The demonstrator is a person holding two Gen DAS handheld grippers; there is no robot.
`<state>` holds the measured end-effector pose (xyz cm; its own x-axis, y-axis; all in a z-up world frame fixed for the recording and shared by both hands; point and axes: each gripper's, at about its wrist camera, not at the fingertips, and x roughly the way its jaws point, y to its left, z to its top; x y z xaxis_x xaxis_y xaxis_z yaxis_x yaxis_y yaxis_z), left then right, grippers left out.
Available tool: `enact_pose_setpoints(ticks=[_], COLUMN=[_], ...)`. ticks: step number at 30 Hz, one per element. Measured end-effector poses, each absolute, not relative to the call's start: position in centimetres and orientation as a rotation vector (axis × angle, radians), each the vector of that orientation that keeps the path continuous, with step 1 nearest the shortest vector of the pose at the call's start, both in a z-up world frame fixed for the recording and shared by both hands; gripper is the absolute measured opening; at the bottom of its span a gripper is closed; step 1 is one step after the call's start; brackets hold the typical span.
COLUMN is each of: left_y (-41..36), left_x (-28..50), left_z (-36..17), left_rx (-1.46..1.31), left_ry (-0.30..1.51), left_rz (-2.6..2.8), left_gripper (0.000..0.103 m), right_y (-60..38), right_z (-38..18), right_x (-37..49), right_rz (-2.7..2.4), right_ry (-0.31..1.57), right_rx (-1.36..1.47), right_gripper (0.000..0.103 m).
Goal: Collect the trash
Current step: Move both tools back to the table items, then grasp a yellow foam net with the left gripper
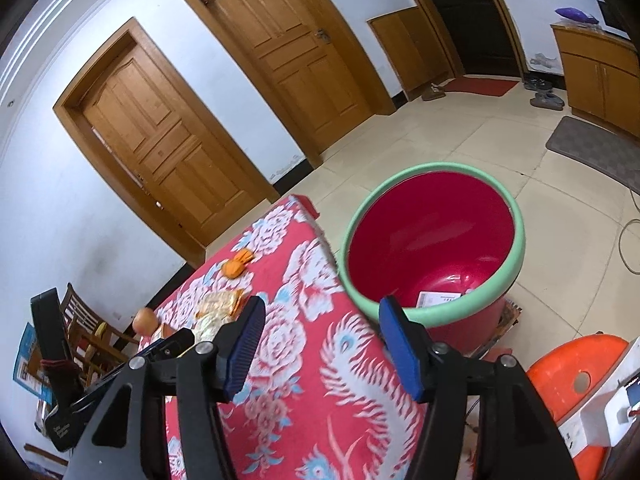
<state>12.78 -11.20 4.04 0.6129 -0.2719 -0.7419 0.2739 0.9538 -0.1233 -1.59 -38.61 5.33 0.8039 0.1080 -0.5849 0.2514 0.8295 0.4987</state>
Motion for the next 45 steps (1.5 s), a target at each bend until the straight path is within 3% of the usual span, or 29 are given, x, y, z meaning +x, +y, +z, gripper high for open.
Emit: enact_pose_setpoints(ticks=[13, 27, 35, 45], left_y=[-4.5, -2.3, -2.5, -1.0], left_x=[13.9, 15.5, 14.8, 12.0], left_z=[0.7, -2.4, -2.0, 0.4], left_rx=[-0.015, -0.067, -0.164, -0.222], left_ry=[0.873, 0.922, 0.933, 0.885], left_rz=[-0.158, -0.124, -0.249, -0.318], left_gripper=[0.066, 0.065, 0.013, 0.010], right_y=[-35.6, -34.0, -33.6, -33.0], right_z=[4.7, 3.0, 3.6, 6.7], right_x=[-1.0, 0.6, -0.6, -3.9], right_rz=[-0.061, -0.056, -0.072, -0.102], right_ry=[0.702, 0.765, 0.757, 0.681], right_rx=[0.543, 0.508, 0.494, 0.442], right_gripper=[0.065, 0.065, 0.065, 0.065])
